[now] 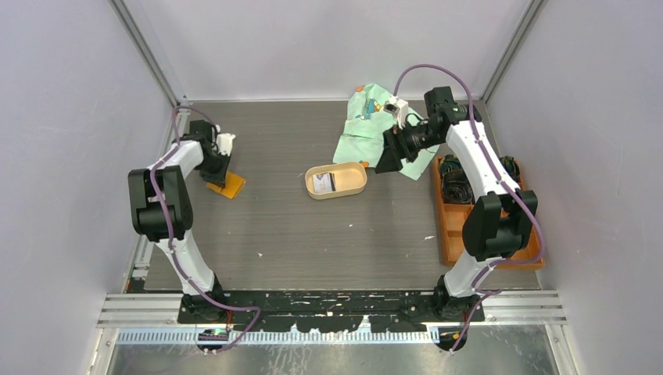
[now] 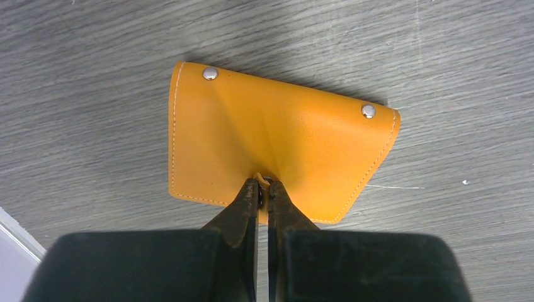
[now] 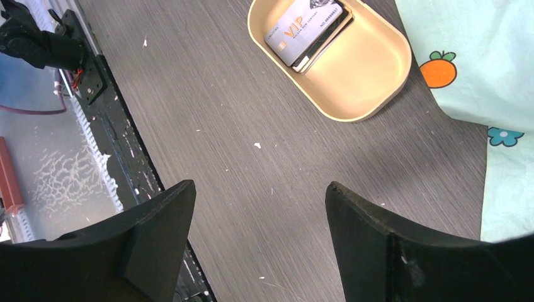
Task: Put the credit cards into the card holder
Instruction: Move the card holder to the center of the board.
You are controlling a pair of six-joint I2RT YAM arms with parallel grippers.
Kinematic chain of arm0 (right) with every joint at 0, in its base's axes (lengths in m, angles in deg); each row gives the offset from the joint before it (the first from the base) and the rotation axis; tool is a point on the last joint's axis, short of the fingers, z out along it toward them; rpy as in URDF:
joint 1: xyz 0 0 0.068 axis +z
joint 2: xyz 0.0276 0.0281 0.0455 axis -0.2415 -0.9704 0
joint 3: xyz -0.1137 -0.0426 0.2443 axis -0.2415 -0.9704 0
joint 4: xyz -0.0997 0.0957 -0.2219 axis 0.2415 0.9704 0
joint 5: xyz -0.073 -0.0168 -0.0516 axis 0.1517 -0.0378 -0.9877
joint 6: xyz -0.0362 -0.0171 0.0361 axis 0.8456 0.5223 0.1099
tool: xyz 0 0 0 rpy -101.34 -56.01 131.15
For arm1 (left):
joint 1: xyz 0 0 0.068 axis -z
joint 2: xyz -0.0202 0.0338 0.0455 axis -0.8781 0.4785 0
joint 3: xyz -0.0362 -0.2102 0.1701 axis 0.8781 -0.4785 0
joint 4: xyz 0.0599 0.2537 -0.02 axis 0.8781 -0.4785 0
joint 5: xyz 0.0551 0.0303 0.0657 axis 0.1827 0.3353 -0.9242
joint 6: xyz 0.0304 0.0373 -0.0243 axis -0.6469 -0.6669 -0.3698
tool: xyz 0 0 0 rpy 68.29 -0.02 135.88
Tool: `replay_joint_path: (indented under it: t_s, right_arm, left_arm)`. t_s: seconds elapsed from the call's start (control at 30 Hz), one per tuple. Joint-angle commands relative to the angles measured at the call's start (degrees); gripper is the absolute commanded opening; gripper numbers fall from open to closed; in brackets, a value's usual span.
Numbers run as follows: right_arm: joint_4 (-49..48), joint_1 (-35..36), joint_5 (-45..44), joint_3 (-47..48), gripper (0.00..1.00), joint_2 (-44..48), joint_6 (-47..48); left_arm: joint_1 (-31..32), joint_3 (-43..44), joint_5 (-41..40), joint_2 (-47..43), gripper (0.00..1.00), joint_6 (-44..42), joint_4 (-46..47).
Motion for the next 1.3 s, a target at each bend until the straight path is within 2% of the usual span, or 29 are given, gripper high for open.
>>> replay_joint_path:
  t_s: [0.0, 0.27, 0.37, 0.53, 0.6, 0.63, 0.73, 0.83, 0.9, 1.13, 1.27]
  right_arm:
    - [1.52, 0.87, 1.98, 3.62, 0.81, 0.61, 1.56]
    - [1.51, 2.06, 8.35, 3.37, 0.8, 1.86, 6.43]
    - [-1.4, 3.52, 11.49, 1.11, 0.79, 2.43, 6.32]
    - [-7.47, 10.2, 11.17, -4.56, 0.8, 3.94, 6.58]
    - [-12.64, 13.41, 10.74, -7.89, 0.85, 4.59, 3.48]
    - [-15.94, 14.6, 10.22, -9.29, 0.96, 4.92, 0.76]
    - [-28.87, 17.53, 8.39, -14.79, 0.99, 6.05, -6.87]
    - [-44.15, 18.94, 6.66, -19.88, 1.0, 6.74, -17.57]
    - [-50.15, 19.37, 6.52, -21.71, 1.0, 6.78, -22.0]
    - [-56.24, 19.1, 3.08, -30.31, 0.99, 11.13, -33.92]
    - [-58.65, 15.73, 1.73, -36.48, 0.88, 14.83, -40.65]
  left_arm:
    - [0.31, -4.37, -0.51, -1.5, 0.0, 1.49, -0.97]
    - [5.06, -8.95, 5.39, -18.04, 0.0, 5.82, 0.24]
    - [9.88, -13.27, 7.09, -25.97, 0.0, 7.26, 2.38]
    - [18.52, -24.9, 9.83, -40.49, 0.0, 14.52, 9.8]
    - [22.09, -28.83, 10.99, -45.44, 0.0, 17.3, 14.48]
    - [23.72, -30.42, 11.29, -47.65, 0.0, 19.79, 16.79]
    - [28.55, -34.63, 12.66, -52.76, 0.0, 23.14, 22.98]
    - [32.79, -37.4, 15.01, -55.01, 0.0, 23.72, 26.81]
    - [35.5, -38.13, 15.84, -55.33, 0.0, 24.7, 28.42]
    - [44.83, -37.63, 12.22, -52.19, 0.0, 28.07, 41.11]
    - [48.18, -34.77, 12.94, -46.96, 0.0, 29.22, 46.32]
